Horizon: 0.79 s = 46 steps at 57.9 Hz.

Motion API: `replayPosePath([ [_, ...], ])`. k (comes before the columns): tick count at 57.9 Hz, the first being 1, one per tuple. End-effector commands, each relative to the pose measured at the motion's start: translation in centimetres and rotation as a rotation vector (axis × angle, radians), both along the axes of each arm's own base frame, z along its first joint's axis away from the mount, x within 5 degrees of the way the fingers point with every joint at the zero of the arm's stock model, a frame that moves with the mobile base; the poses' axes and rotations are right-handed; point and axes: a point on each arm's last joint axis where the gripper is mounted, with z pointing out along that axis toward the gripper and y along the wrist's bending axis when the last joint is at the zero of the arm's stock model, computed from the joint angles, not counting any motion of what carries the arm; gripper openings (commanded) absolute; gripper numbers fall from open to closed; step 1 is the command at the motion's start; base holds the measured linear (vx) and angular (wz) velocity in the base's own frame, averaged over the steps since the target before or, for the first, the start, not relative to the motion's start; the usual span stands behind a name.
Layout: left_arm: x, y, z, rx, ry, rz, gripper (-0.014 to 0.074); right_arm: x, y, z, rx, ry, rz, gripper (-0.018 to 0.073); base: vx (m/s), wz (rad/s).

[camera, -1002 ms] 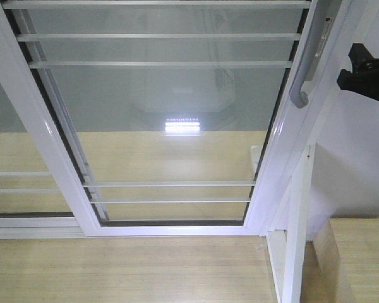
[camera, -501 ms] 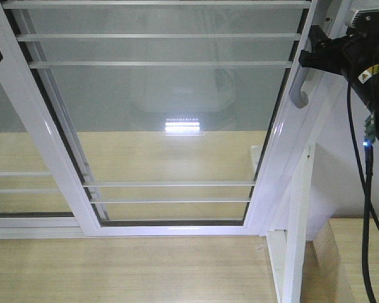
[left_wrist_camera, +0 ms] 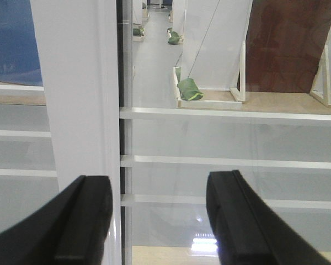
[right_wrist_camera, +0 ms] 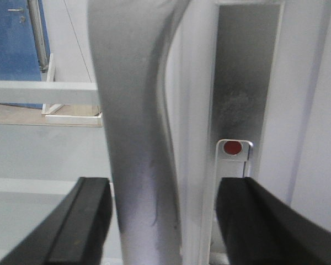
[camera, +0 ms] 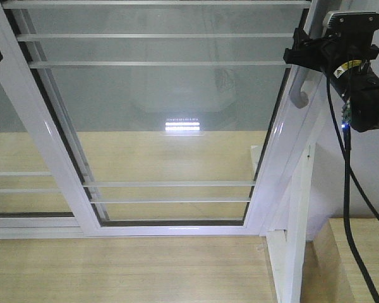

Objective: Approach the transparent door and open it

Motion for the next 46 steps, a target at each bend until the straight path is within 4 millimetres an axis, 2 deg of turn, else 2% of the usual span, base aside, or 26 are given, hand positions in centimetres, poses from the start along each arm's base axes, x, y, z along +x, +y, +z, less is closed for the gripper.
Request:
replayPosePath([
  [1, -0.2, 0.0, 2.4, -0.01, -0.134, 0.006, 0.0502, -0.2, 0.2, 4.2, -0.008, -0.194, 0.03, 0.0355, 0.0, 0.0],
  [8, -0.2, 0.0, 2.4, -0.01, -0.134, 0.006, 0.0502, -0.3, 0.5, 4.1, -0.046, -0.195, 0.067, 0.0216, 0.0, 0.0],
  [16, -0.2, 0.0, 2.4, -0.01, -0.134, 0.006, 0.0502, -0.4, 1.3, 4.0, -0.062, -0.191, 0.114, 0.0123, 0.0, 0.0],
  [24, -0.2, 0.0, 2.4, -0.01, -0.134, 0.006, 0.0502, -0.5, 2.7, 4.1, -0.059, -0.198, 0.159, 0.0126, 0.0, 0.0],
  [46, -0.2, 0.0, 2.4, -0.01, -0.134, 0.006, 0.0502, -1.8, 8.7, 4.3, -0.036, -0.23, 0.309, 0.0148, 0.0, 0.0],
])
